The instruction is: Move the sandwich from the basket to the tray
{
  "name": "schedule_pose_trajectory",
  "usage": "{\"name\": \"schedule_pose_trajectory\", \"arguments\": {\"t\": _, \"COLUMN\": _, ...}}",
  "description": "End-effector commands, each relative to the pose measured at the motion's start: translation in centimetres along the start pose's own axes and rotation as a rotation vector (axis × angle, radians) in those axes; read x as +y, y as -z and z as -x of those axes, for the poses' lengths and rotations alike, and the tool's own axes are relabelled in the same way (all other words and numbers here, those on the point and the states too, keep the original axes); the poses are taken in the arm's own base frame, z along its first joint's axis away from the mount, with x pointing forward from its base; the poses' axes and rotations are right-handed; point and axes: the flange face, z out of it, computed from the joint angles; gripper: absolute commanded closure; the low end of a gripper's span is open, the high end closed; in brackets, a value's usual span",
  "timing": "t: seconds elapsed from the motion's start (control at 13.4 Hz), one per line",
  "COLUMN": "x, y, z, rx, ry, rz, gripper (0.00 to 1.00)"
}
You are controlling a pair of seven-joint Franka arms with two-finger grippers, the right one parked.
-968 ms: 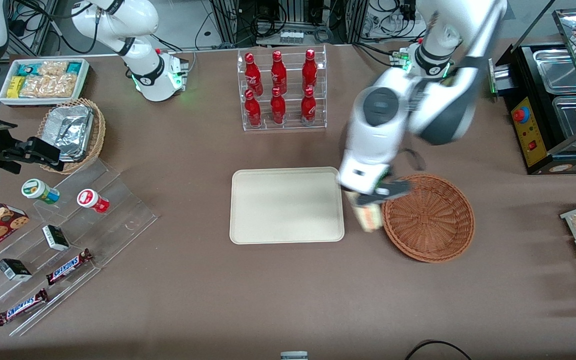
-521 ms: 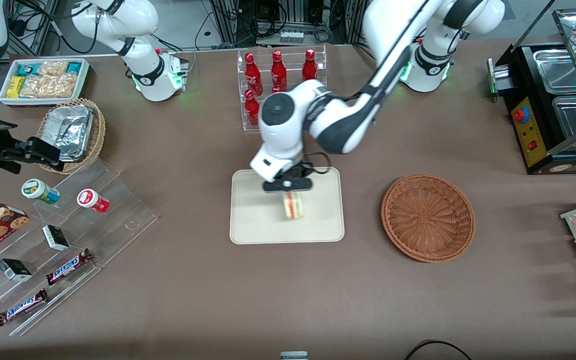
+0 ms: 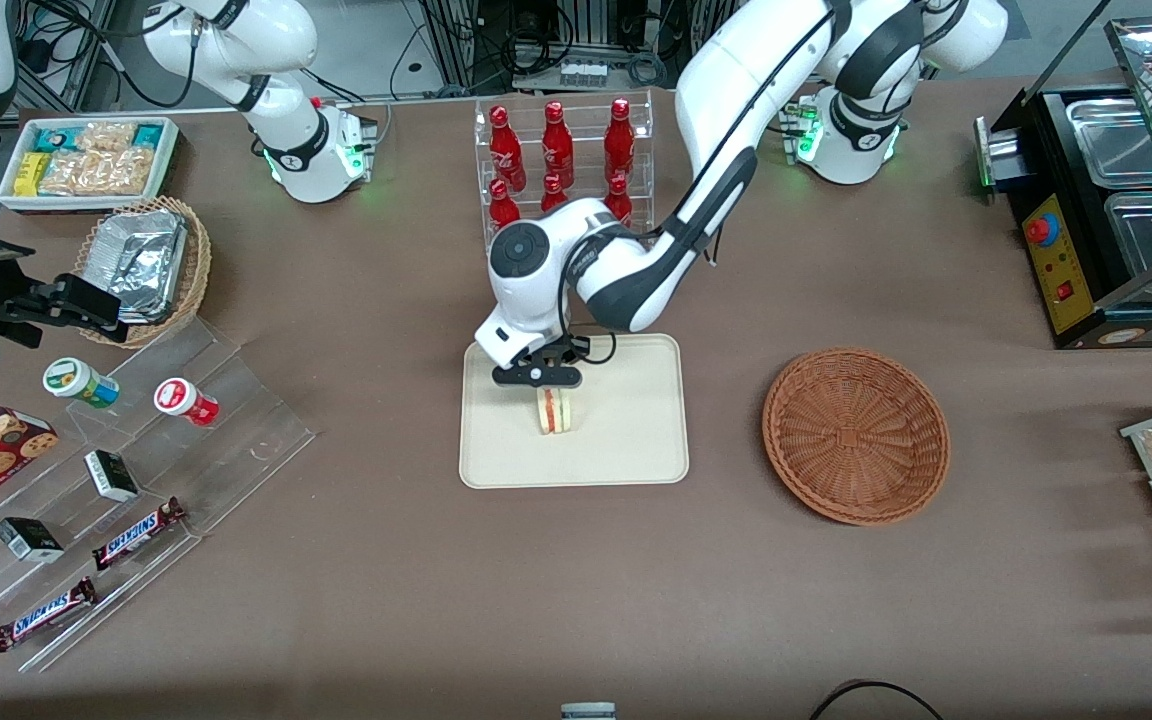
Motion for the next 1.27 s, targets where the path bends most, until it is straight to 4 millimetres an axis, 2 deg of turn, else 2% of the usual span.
{"name": "schedule_pose_trajectory", "arguments": {"t": 0.0, "x": 0.3, "y": 0.2, "z": -0.1, "rx": 0.018, "ry": -0.017, "rz": -0.010, "gripper": 1.00}}
{"name": "schedule_pose_trajectory", "arguments": {"t": 0.07, "x": 0.3, "y": 0.2, "z": -0.2, "rx": 0.016, "ry": -0.014, "rz": -0.008, "gripper": 0.77}}
{"name": "schedule_pose_trajectory", "arguments": {"t": 0.15, "x": 0.0, "y": 0.8, "z": -0.6, "rx": 0.020, "ry": -0.005, "rz": -0.008, "gripper": 0.26}}
{"name": "schedule_pose_trajectory", "arguments": {"t": 0.22, "x": -0.1, "y": 1.7, "z": -0.6, "rx": 0.023, "ry": -0.003, "rz": -0.007, "gripper": 0.01}}
{"name": "schedule_pose_trajectory", "arguments": {"t": 0.37, "x": -1.9, "y": 6.2, "z": -1.5, "rx": 0.008, "ry": 0.031, "rz": -0.020, "gripper": 0.01}}
{"name": "schedule_pose_trajectory", "arguments": {"t": 0.6, "x": -5.4, "y": 14.5, "z": -2.3, "rx": 0.000, "ry": 0.095, "rz": -0.028, "gripper": 0.01}}
{"name": "schedule_pose_trajectory", "arguments": {"t": 0.67, "x": -7.4, "y": 17.2, "z": -2.7, "rx": -0.016, "ry": 0.123, "rz": -0.033, "gripper": 0.01}}
{"name": "schedule_pose_trajectory", "arguments": {"t": 0.89, "x": -15.1, "y": 25.9, "z": -4.0, "rx": -0.052, "ry": 0.225, "rz": -0.032, "gripper": 0.01}}
{"name": "schedule_pose_trajectory", "arguments": {"t": 1.04, "x": -20.7, "y": 30.0, "z": -4.8, "rx": -0.060, "ry": 0.286, "rz": -0.040, "gripper": 0.01}}
{"name": "schedule_pose_trajectory", "arguments": {"t": 1.19, "x": -25.5, "y": 32.7, "z": -4.9, "rx": -0.075, "ry": 0.254, "rz": -0.052, "gripper": 0.01}}
